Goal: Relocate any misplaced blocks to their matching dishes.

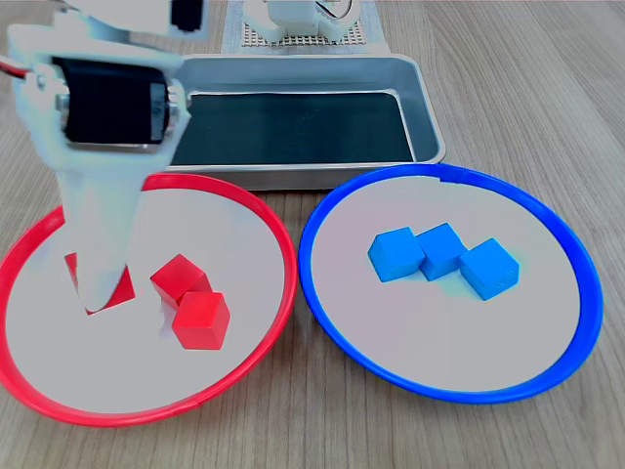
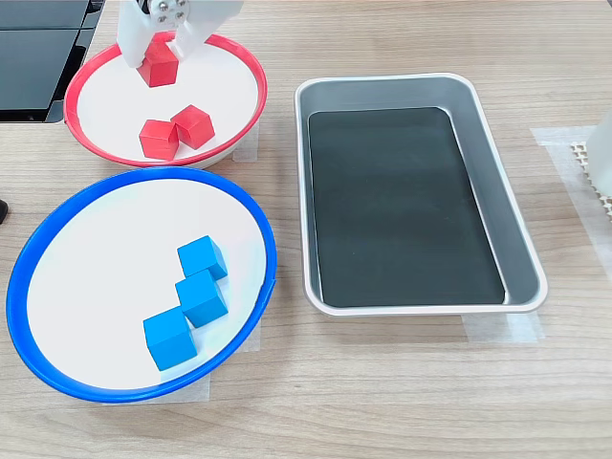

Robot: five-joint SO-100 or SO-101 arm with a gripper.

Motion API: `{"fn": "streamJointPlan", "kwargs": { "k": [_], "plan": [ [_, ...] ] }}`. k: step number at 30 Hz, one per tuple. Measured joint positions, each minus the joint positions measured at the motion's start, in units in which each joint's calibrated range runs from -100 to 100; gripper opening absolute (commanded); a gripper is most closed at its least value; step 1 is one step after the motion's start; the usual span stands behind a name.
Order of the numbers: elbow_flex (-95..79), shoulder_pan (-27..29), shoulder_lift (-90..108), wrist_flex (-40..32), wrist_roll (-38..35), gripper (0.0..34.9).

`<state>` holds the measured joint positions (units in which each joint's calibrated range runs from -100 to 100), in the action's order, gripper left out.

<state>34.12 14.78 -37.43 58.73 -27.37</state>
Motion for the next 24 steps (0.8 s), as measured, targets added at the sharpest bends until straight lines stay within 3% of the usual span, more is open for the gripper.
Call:
{"fn": "streamJointPlan", "kwargs": {
  "k": [10,14,18,24],
  "plan": [
    [0.4,-0.1,-3.8,-0.6,-0.6,1.2],
    [1.9,0.1,-5.2,-0.6,-0.6,5.4],
    [3.0,0.1,-5.5,-0.6,-0.6,12.3],
    [4.4,0.1,-5.5,-0.3,-0.6,15.3]
  ]
}}
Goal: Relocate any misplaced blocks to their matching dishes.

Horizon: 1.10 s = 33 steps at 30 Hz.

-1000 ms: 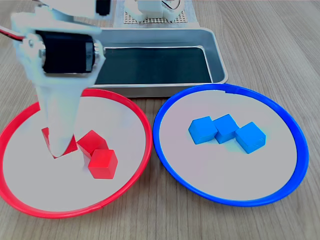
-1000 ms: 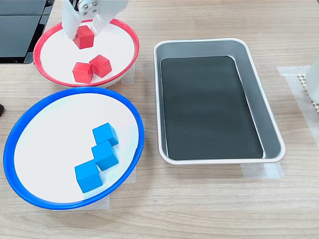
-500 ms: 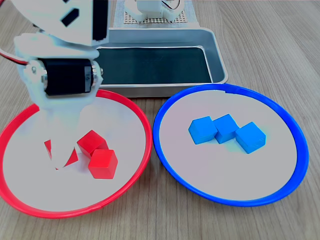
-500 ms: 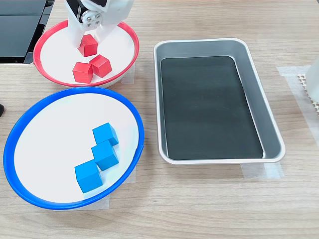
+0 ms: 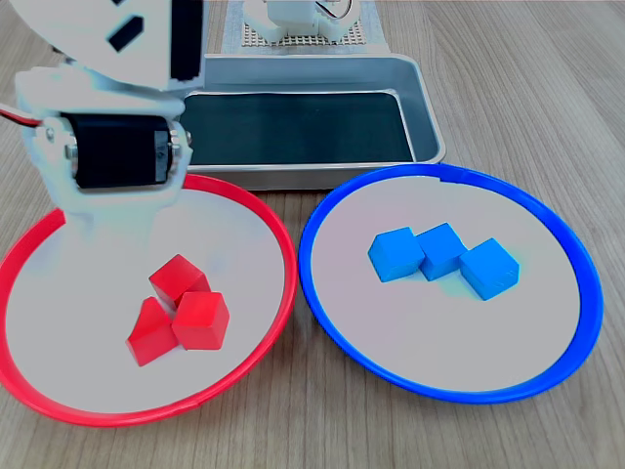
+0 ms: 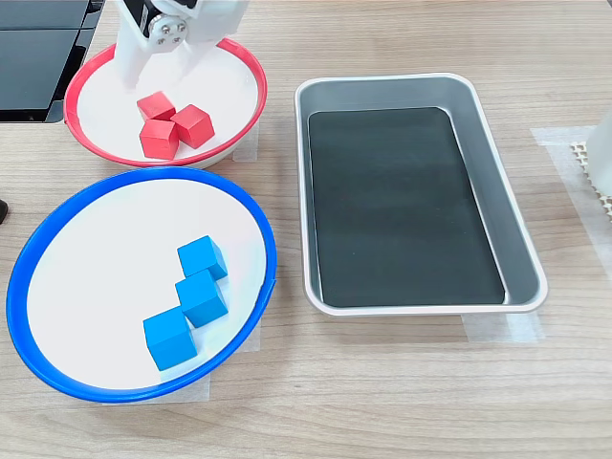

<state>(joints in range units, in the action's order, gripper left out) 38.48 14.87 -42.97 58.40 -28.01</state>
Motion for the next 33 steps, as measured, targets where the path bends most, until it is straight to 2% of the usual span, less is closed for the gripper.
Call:
{"fn": "streamJointPlan", "kwargs": {
  "k": [3,6,13,16,27,33],
  "plan": [
    [0.1,0.0,0.0,0.7,0.0,14.9],
    [-0.8,0.0,1.5,0.8,0.0,13.0],
    [-17.0,-2.3,17.1,-1.7,0.0,4.0],
    [-32.3,-4.7,29.5,-5.2,0.5,0.4],
    [-81.2,-13.6,70.5,-15.7,4.0,0.4],
    [-100.1,-18.6,90.1,-18.8,6.3,0.4]
  ]
}}
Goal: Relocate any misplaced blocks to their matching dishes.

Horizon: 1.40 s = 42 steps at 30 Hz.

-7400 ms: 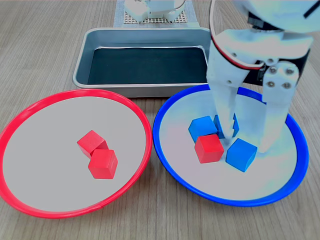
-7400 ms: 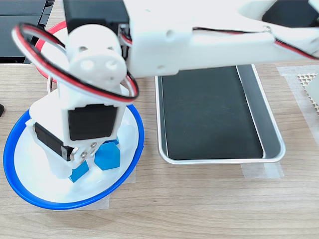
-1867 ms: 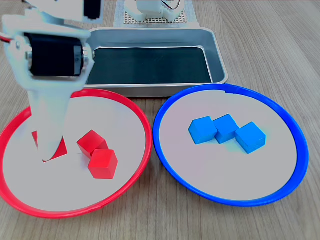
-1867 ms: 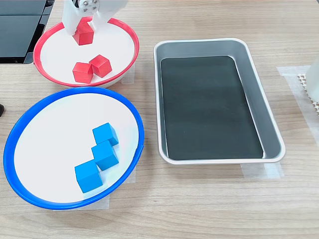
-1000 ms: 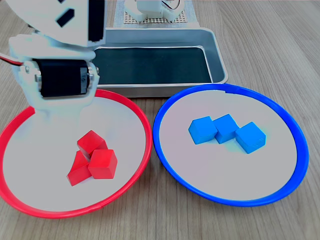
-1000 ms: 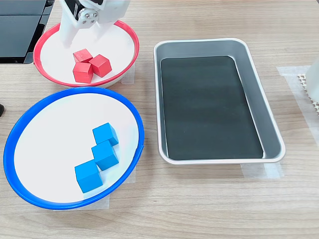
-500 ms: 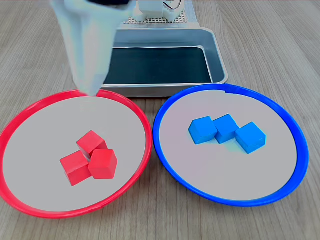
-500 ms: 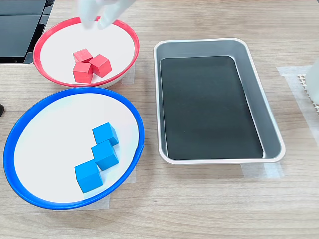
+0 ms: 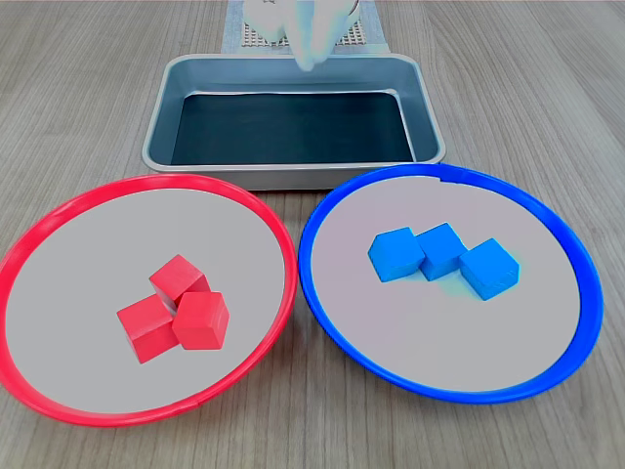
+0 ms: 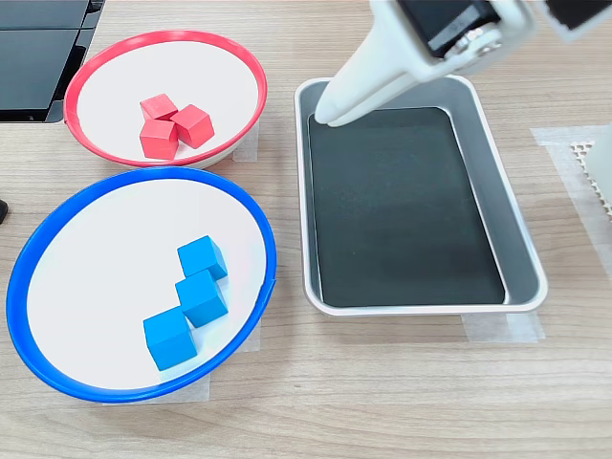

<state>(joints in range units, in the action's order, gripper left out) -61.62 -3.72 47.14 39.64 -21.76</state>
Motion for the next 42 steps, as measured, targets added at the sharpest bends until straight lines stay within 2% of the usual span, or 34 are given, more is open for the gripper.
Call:
{"fn": "streamJointPlan", "kwargs": {
  "k": [9,12,22,26,31,38,42],
  "plan": [
    [-18.9,-2.9,19.2,-12.2,5.8,0.4],
    [-24.2,-2.5,26.1,-13.1,7.6,0.4],
    [-26.5,-3.0,35.9,-6.8,13.2,0.4],
    [-27.2,-3.0,43.5,-1.1,14.8,0.4],
    [-27.2,-3.0,46.0,1.9,16.3,0.4],
    [-28.5,-2.1,51.3,7.9,19.2,0.4],
    [-31.2,-0.3,51.1,8.8,20.4,0.4]
  ]
}}
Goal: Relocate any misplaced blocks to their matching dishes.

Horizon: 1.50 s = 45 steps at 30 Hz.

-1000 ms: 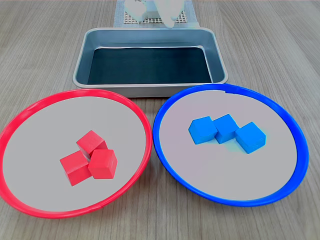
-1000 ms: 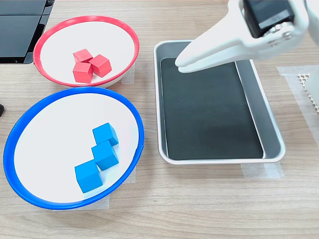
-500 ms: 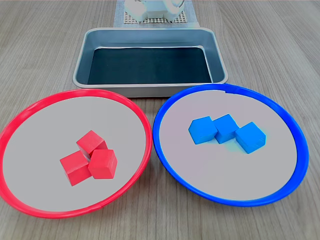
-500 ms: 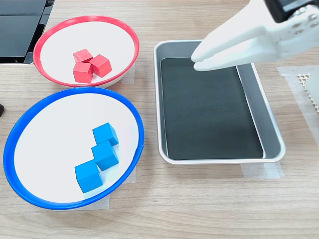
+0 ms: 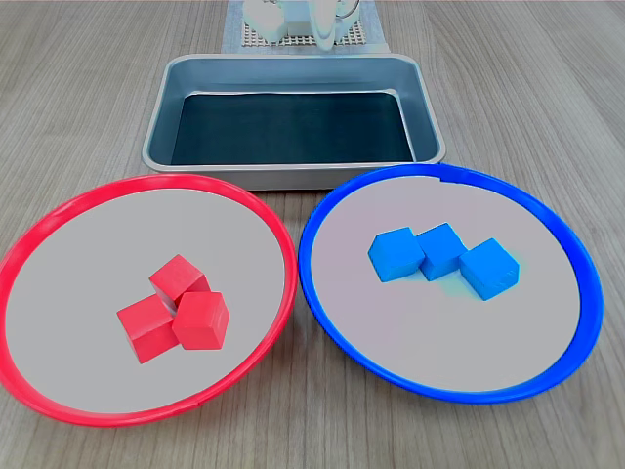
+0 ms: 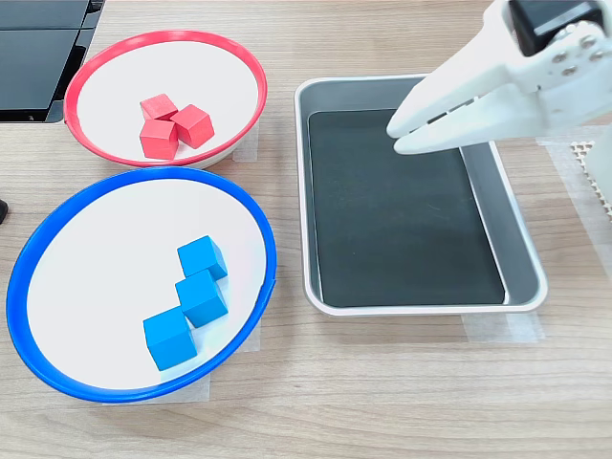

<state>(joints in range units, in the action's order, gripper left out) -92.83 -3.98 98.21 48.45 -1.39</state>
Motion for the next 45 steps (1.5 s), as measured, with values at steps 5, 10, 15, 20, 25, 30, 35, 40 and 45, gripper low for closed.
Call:
{"fn": "streamJointPlan", "kwargs": {
  "k": [5,10,15,20,25,30,35,40,45],
  "plan": [
    [-4.2,1.3,0.1,-0.1,0.7,0.4],
    [-6.1,1.8,0.5,-1.1,1.4,0.4],
    [-7.2,2.2,0.7,-1.5,1.6,0.4],
    [-7.2,2.9,0.6,-1.5,2.3,0.4],
    [-7.2,2.9,0.6,-1.5,2.9,0.4],
    [-7.2,3.1,0.6,-1.5,3.1,0.4],
    [-7.2,3.5,0.6,-1.5,3.1,0.7],
    [-7.2,3.5,0.6,-1.5,3.1,0.4],
    [-7.2,3.5,0.6,-1.5,3.1,0.4]
  ]
}}
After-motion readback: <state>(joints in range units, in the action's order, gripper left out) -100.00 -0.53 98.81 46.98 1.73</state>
